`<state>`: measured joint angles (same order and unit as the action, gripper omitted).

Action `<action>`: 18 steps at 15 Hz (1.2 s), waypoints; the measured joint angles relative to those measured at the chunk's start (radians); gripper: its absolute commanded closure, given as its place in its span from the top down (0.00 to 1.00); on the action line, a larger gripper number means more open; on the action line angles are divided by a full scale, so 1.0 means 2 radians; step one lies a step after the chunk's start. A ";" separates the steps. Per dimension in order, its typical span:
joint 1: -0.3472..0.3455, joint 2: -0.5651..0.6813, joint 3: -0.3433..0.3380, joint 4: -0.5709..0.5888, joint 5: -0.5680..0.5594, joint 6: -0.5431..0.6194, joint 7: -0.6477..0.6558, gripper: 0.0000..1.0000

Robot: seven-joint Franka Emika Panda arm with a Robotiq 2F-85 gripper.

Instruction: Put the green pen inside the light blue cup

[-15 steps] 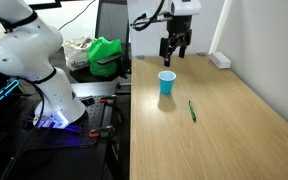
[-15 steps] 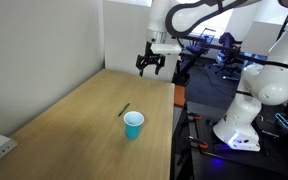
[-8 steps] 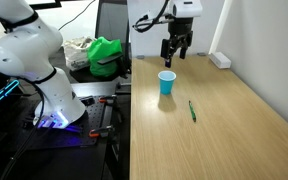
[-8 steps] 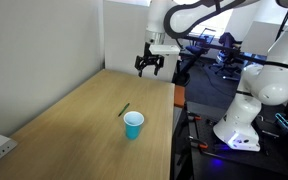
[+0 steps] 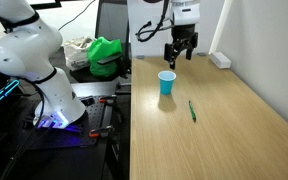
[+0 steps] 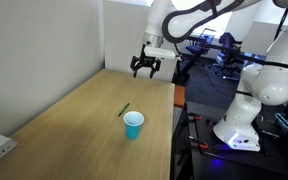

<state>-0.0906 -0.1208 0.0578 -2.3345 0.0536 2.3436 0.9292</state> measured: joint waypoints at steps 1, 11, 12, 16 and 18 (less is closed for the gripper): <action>0.003 0.006 0.001 -0.001 -0.001 0.009 0.014 1.00; 0.025 0.074 0.001 0.006 -0.047 0.063 0.185 1.00; 0.027 0.083 0.001 0.009 -0.046 0.072 0.189 1.00; 0.034 0.125 -0.003 0.027 -0.035 0.103 0.189 1.00; 0.037 0.145 -0.007 0.039 -0.027 0.110 0.189 1.00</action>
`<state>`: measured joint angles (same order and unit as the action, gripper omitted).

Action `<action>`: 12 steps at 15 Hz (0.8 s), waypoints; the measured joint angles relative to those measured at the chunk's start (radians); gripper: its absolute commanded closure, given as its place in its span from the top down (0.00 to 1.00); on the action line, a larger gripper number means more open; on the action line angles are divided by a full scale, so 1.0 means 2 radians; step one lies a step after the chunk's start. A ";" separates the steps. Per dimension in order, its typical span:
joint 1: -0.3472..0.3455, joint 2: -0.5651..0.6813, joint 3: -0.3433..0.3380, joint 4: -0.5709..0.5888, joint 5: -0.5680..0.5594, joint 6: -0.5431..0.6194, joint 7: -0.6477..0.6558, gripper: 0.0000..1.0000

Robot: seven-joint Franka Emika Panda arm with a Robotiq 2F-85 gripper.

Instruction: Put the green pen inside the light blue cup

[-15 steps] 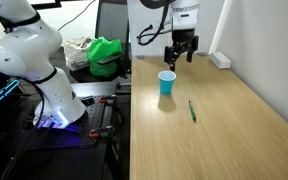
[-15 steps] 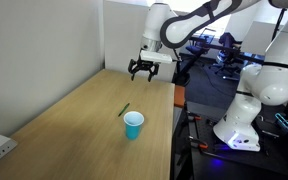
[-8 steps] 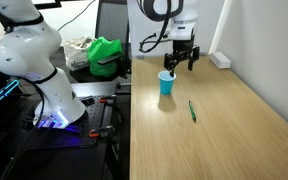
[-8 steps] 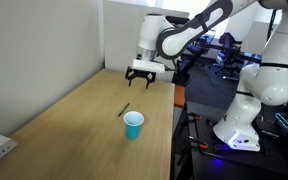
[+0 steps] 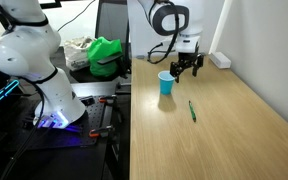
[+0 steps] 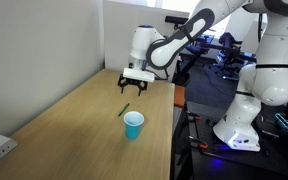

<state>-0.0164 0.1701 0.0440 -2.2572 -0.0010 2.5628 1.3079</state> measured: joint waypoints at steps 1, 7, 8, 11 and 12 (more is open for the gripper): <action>0.001 0.010 -0.002 0.007 0.006 0.002 0.000 1.00; 0.006 0.060 -0.011 0.046 0.039 0.005 -0.001 1.00; 0.006 0.068 -0.012 0.052 0.042 0.005 -0.001 1.00; 0.011 0.090 -0.021 0.068 0.045 0.005 -0.001 1.00; 0.013 0.098 -0.025 0.074 0.045 0.006 -0.001 1.00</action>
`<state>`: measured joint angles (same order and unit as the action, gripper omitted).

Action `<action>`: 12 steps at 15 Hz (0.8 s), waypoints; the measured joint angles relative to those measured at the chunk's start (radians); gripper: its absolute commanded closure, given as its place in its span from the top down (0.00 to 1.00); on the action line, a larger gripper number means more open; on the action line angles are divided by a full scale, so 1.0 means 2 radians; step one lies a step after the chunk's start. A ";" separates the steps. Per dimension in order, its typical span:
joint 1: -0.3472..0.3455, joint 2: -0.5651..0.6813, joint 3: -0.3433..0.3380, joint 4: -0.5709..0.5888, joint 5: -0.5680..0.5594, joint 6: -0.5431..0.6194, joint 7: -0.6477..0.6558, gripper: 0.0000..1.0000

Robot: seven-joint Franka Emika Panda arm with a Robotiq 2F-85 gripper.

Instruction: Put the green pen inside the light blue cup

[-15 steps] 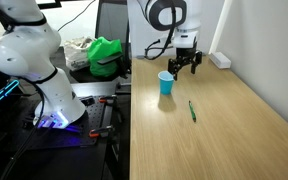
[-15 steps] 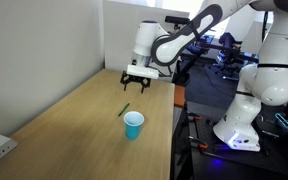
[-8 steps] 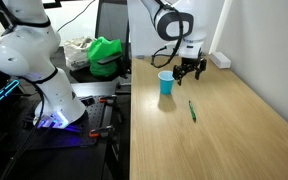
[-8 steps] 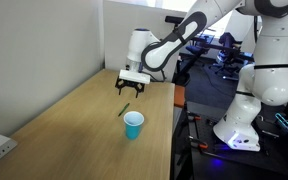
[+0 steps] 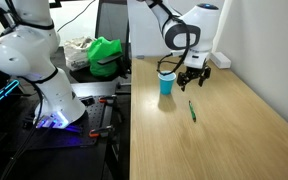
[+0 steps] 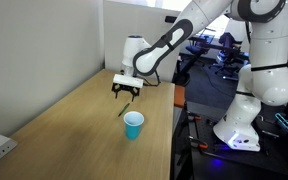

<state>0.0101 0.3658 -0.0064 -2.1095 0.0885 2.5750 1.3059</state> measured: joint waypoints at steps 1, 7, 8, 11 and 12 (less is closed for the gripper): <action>0.002 0.007 -0.004 0.005 0.000 0.003 0.000 1.00; 0.017 0.053 -0.027 0.024 0.003 0.052 0.021 1.00; 0.018 0.059 -0.028 0.025 0.007 0.058 0.022 1.00; 0.019 0.075 -0.029 0.027 0.026 0.063 0.022 1.00; 0.019 0.080 -0.029 0.027 0.033 0.063 0.022 1.00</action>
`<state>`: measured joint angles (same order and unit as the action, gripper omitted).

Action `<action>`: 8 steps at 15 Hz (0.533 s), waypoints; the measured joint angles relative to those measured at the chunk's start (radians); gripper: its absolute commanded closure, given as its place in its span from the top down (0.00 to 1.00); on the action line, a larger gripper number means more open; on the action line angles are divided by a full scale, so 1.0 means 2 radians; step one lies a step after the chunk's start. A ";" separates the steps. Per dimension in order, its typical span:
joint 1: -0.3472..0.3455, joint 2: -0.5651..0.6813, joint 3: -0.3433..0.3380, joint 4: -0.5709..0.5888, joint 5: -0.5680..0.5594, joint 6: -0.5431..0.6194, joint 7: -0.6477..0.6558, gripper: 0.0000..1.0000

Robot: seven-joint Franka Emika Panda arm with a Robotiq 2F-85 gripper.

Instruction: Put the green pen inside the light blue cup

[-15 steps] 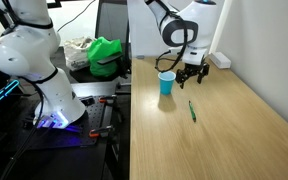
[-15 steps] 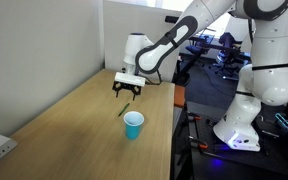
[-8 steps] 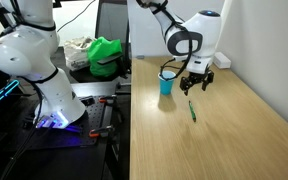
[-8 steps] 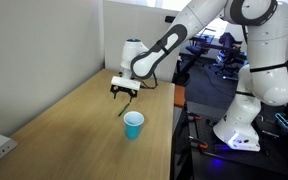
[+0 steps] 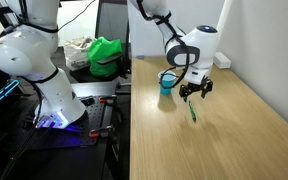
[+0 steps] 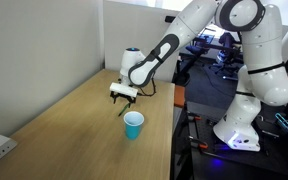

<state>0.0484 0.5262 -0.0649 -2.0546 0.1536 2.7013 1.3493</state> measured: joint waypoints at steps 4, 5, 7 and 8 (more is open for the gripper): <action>0.000 0.016 0.000 0.003 0.025 0.000 0.000 1.00; 0.000 0.019 -0.001 0.004 0.030 0.000 0.000 1.00; -0.001 0.028 -0.001 0.009 0.038 0.000 0.000 1.00; -0.002 0.033 -0.002 0.012 0.041 0.000 0.000 1.00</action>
<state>0.0454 0.5923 -0.0679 -2.0297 0.2354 2.7013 1.3493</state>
